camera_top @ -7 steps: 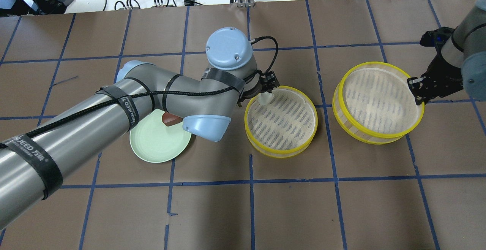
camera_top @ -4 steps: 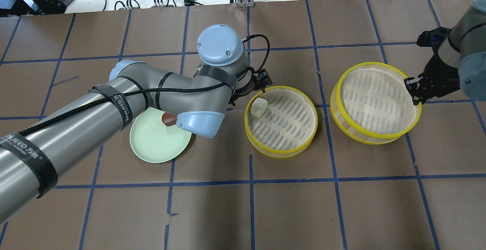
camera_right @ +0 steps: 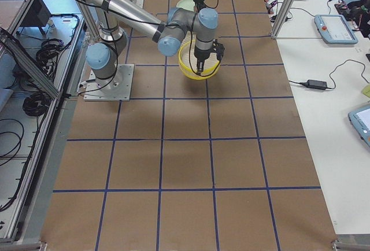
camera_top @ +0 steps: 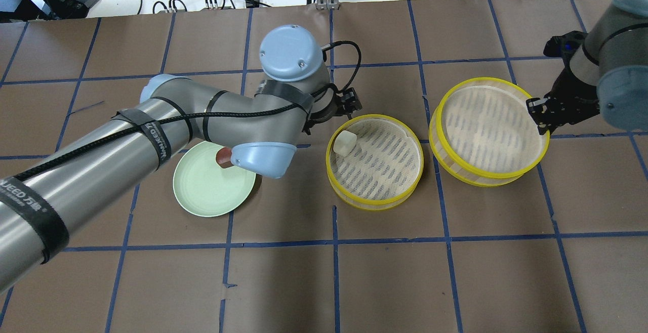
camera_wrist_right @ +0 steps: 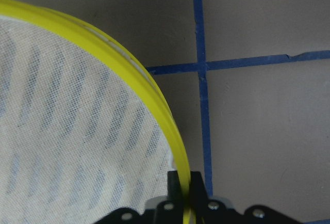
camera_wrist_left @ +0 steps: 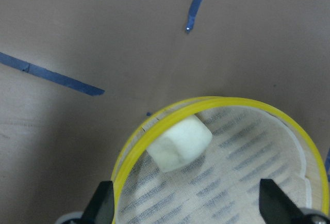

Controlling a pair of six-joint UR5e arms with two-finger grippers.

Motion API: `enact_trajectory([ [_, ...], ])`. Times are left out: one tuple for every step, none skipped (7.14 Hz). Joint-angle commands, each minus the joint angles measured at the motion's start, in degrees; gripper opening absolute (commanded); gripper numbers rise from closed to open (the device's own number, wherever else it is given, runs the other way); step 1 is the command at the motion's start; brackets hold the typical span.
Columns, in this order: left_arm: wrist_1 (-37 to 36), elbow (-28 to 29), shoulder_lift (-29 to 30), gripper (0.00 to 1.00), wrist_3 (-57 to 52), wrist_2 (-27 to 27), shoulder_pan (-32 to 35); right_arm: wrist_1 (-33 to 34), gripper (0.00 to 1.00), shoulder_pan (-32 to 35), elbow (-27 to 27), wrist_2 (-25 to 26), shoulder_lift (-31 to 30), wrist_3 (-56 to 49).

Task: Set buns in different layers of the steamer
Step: 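Set the top tier on the bottom tier with the right gripper while the left returns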

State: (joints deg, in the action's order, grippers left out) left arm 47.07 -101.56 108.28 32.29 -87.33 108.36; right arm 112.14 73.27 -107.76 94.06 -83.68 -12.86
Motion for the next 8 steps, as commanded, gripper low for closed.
enact_trajectory([
  [5.62, -0.91, -2.97, 1.0, -19.1, -0.03, -11.72, -3.32, 0.07, 9.84, 4.47, 0.07, 3.07, 5.9],
  [8.79, -1.01, -4.03, 1.0, -24.59, -0.21, -16.21, -3.42, 0.07, 12.58, 4.75, -0.71, 3.96, 10.44],
  [10.65, -1.53, -4.39, 1.0, -30.21, -0.21, -20.52, -2.72, 0.07, 17.3, 5.1, -0.03, 5.79, 11.97],
  [10.84, -2.93, -4.14, 1.0, -32.44, -0.21, -23.17, -2.71, 0.07, 19.18, 5.63, 1.55, 6.86, 12.16],
  [10.85, -4.42, -3.35, 1.0, -32.2, -0.21, -23.55, -2.71, 0.07, 20.15, 5.55, 1.82, 7.13, 13.03],
  [10.76, -6.35, -3.17, 1.0, -30.81, 0.57, -23.46, -2.45, 0.07, 21.47, 5.63, 1.65, 7.48, 14.34],
  [10.84, -8.02, -3.17, 1.0, -29.4, 0.67, -23.37, -2.02, 0.07, 22.96, 5.72, 1.65, 8.44, 15.84],
  [10.85, -8.56, -2.3, 1.0, -26.43, 0.84, -23.2, -1.05, 0.07, 23.5, 5.81, 1.3, 8.54, 16.63],
])
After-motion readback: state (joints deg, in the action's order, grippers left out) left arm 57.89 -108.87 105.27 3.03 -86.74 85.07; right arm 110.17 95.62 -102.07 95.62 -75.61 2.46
